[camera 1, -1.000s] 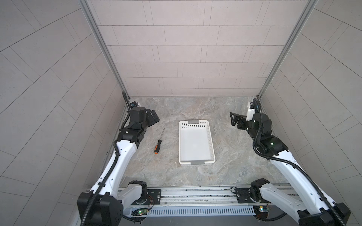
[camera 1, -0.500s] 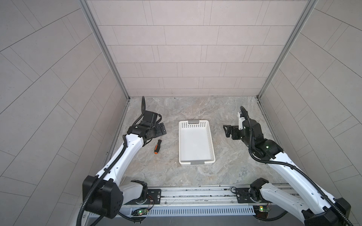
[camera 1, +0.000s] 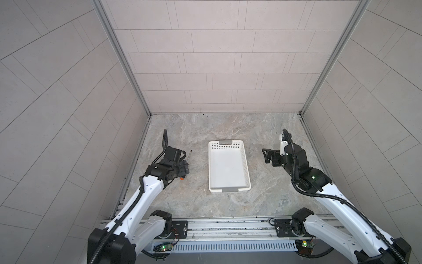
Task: Put the screwdriver in the bin
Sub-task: Pick up the screwdriver from the middle-left of the table.
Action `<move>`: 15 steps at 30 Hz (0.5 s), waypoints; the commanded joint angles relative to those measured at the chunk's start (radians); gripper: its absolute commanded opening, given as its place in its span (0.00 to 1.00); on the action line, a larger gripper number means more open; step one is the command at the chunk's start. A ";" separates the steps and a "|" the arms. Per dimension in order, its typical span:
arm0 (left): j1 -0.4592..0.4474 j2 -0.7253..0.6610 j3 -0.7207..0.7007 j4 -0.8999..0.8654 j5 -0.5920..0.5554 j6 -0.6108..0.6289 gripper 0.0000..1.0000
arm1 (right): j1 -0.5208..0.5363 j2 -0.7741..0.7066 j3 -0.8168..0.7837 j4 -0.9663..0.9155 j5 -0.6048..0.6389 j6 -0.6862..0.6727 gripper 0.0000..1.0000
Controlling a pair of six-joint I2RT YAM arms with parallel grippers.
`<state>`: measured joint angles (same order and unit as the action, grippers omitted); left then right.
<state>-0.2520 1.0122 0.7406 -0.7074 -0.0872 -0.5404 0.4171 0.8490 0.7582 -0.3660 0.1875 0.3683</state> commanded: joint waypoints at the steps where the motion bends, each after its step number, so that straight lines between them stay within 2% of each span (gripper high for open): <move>1: -0.006 0.030 -0.006 0.018 -0.020 0.003 0.88 | 0.003 0.005 0.003 0.006 0.022 0.008 1.00; 10: -0.005 0.159 -0.005 0.061 -0.012 0.015 0.91 | 0.002 0.012 0.000 0.012 0.028 0.006 1.00; 15: -0.006 0.259 0.005 0.090 0.037 0.026 0.91 | 0.002 0.030 0.003 0.009 0.031 0.007 1.00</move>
<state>-0.2523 1.2430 0.7399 -0.6334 -0.0639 -0.5156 0.4171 0.8764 0.7582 -0.3630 0.1925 0.3679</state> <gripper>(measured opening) 0.912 0.996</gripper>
